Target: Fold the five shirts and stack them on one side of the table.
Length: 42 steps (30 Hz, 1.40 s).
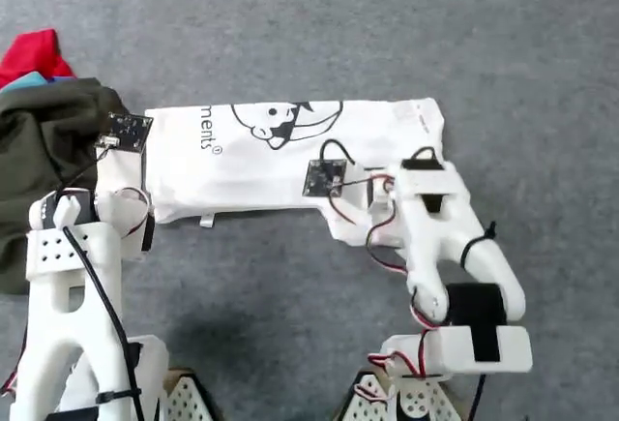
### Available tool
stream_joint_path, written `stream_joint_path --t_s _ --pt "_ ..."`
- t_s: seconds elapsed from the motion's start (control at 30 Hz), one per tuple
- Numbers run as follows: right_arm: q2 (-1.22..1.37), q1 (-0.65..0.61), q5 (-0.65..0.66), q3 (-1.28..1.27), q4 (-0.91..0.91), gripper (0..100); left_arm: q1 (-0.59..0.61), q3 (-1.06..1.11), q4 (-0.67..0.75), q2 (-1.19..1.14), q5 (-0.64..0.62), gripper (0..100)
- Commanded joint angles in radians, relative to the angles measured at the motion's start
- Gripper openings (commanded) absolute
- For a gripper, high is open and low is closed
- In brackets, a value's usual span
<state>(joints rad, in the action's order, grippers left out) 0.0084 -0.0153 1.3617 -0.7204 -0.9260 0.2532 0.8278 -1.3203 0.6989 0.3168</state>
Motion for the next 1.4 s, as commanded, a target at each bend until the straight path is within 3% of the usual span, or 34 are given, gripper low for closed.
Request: stream_joint_path --t_s 0.0,0.3,0.47,0.77,1.0,1.07,1.2,1.37 --pt "0.031 0.017 -0.005 0.099 -0.046 1.5 0.010 -0.012 0.012 0.021 0.008 3" --pt "0.220 0.012 -0.002 0.685 -0.509 1.5 0.007 -0.028 0.023 0.021 0.072 3" --pt "0.438 -0.020 0.000 1.086 -0.677 1.5 0.004 -0.054 0.018 0.021 0.071 3" --pt "0.834 -0.095 0.000 1.620 -0.743 1.5 0.005 -0.054 -0.006 0.021 0.072 3" --pt "0.980 -0.101 0.000 1.811 -0.795 2.3 0.005 -0.050 -0.012 0.021 0.072 3" --pt "0.989 -0.101 -0.008 1.845 -0.830 7.6 0.004 -0.048 -0.012 0.021 0.072 3" --pt "0.993 -0.084 -0.121 1.919 -0.796 17.4 0.004 -0.047 -0.014 0.021 0.071 3" --pt "0.997 -0.061 -0.319 2.066 -0.753 20.7 0.004 -0.061 -0.069 0.021 0.043 3"
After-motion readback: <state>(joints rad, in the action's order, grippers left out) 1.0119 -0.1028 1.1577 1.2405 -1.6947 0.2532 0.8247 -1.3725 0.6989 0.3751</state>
